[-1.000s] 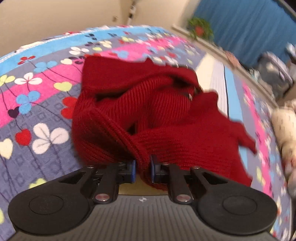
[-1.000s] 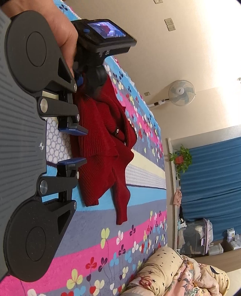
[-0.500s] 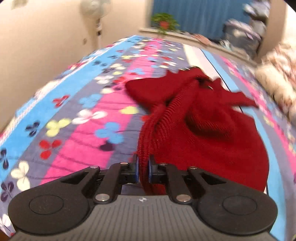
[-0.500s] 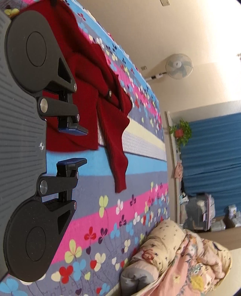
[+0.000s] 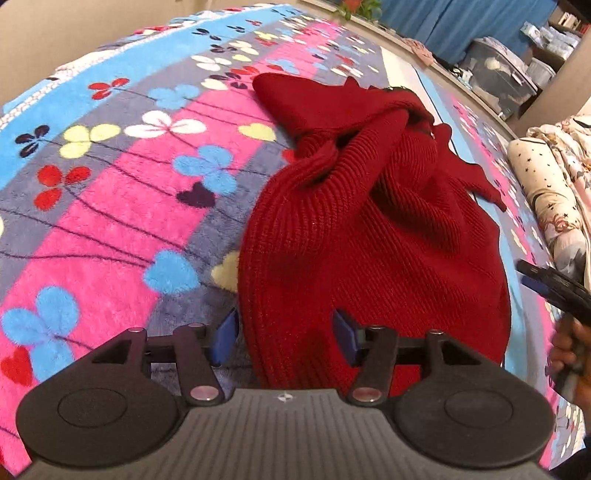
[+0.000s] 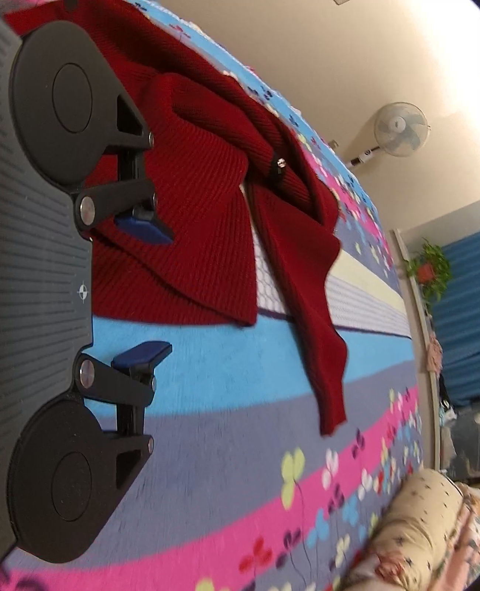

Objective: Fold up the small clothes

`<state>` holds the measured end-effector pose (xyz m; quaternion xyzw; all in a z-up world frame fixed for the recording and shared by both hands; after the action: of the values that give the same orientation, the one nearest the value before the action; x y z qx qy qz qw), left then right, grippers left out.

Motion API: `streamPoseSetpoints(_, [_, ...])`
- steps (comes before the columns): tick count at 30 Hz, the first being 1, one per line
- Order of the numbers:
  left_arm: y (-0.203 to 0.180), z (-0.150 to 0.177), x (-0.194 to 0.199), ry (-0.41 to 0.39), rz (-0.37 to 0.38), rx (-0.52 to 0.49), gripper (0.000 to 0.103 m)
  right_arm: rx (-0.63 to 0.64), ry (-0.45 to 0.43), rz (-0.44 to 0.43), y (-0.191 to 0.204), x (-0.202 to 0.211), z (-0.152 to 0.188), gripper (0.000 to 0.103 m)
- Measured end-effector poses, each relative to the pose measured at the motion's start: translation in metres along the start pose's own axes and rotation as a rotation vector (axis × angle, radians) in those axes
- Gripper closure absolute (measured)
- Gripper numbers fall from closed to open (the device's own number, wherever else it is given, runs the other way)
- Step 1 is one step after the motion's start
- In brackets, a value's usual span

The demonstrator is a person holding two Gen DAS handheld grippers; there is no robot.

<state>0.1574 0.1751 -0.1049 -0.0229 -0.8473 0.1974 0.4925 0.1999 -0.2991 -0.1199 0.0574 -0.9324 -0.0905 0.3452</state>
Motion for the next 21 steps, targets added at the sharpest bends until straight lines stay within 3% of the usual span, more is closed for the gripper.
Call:
streamPoseSetpoints(4, [0.003,0.003,-0.007,0.021,-0.011,-0.012,0.041,-0.027,-0.001,0.006,-0.002,-0.038,0.001,0.037])
streamPoseSetpoints(6, [0.002,0.004,-0.011,0.038,-0.011,-0.023,0.041,-0.038,-0.048,0.006,-0.005,-0.049,-0.002,0.033])
streamPoseSetpoints(10, [-0.007,0.012,-0.022,0.08,-0.013,-0.092,0.041,0.055,-0.1,0.032,0.002,-0.067,-0.009,0.03])
streamPoseSetpoints(12, [-0.012,0.014,-0.027,0.084,-0.025,-0.127,0.041,0.093,-0.104,0.039,0.005,-0.075,-0.012,0.04])
streamPoseSetpoints(14, [-0.015,0.014,-0.03,0.083,-0.027,-0.137,0.041,0.113,-0.106,0.031,0.007,-0.078,-0.017,0.073])
streamPoseSetpoints(15, [-0.016,0.013,-0.031,0.082,-0.027,-0.132,0.043,0.114,-0.103,0.013,0.007,-0.077,-0.018,0.078])
streamPoseSetpoints(16, [-0.016,0.011,-0.032,0.077,-0.033,-0.13,0.052,0.113,-0.101,-0.003,0.007,-0.075,-0.02,0.089])
streamPoseSetpoints(19, [-0.017,0.006,-0.03,0.052,-0.039,-0.129,0.078,0.137,-0.137,-0.003,0.011,-0.055,-0.027,0.091])
streamPoseSetpoints(21, [-0.019,0.005,-0.024,0.026,-0.031,-0.138,0.081,0.15,-0.16,0.006,0.014,-0.031,-0.033,0.092])
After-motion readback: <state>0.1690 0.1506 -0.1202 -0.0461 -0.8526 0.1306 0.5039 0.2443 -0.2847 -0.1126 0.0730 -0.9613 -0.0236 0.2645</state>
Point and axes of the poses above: each gripper's, at about its wrist camera, not at the fingertips, and x roughly against the way its jaws point, y to its left, z to its underside, the point moved 4 cm from there along -x, roughly the way its jaws point, and after that the axes turned 10 degrees about x, right-handed, at the moved point
